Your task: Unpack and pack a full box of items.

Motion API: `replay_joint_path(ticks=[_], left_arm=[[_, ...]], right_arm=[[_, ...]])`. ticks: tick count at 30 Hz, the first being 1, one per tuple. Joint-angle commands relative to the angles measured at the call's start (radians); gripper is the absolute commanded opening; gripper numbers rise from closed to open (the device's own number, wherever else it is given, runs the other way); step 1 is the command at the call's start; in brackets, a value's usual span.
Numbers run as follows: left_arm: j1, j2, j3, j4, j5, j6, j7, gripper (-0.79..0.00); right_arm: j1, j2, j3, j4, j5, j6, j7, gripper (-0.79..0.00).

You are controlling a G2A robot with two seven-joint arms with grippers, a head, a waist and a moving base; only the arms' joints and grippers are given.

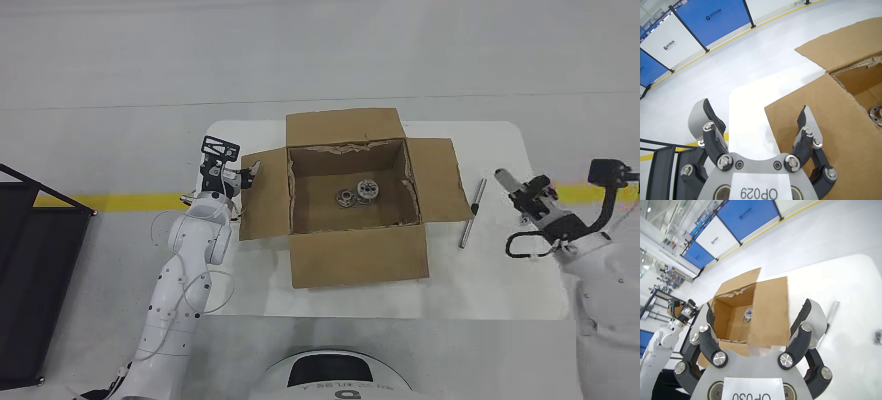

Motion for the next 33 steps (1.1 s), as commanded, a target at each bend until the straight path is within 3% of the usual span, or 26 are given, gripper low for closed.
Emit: replay_joint_path(ticks=[1, 11, 13, 19, 22, 24, 28, 29, 33], left_arm=[[0.0, 0.0, 0.0, 0.0, 0.0, 0.0, 0.0, 0.0], [0.0, 0.0, 0.0, 0.0, 0.0, 0.0, 0.0, 0.0], [0.0, 0.0, 0.0, 0.0, 0.0, 0.0, 0.0, 0.0], [0.0, 0.0, 0.0, 0.0, 0.0, 0.0, 0.0, 0.0], [0.0, 0.0, 0.0, 0.0, 0.0, 0.0, 0.0, 0.0], [0.0, 0.0, 0.0, 0.0, 0.0, 0.0, 0.0, 0.0], [0.0, 0.0, 0.0, 0.0, 0.0, 0.0, 0.0, 0.0], [0.0, 0.0, 0.0, 0.0, 0.0, 0.0, 0.0, 0.0], [0.0, 0.0, 0.0, 0.0, 0.0, 0.0, 0.0, 0.0]], right_arm=[[-0.024, 0.0, 0.057, 0.054, 0.044, 0.001, 0.023, 0.0], [-0.018, 0.0, 0.072, 0.086, 0.061, 0.039, 0.025, 0.0], [0.001, 0.001, 0.043, 0.116, -0.05, 0.09, -0.018, 0.0], [0.215, 0.031, -0.097, 0.391, -0.424, 0.277, 0.101, 0.0], [0.34, 0.041, -0.176, 0.547, -0.552, 0.305, 0.148, 0.0], [0.41, 0.044, -0.208, 0.64, -0.592, 0.312, 0.151, -0.123], [0.507, 0.043, -0.255, 0.768, -0.612, 0.307, 0.141, -0.219], [0.526, 0.044, -0.265, 0.798, -0.632, 0.313, 0.134, -0.302], [0.602, 0.042, -0.313, 0.909, -0.681, 0.332, 0.118, -0.36]])
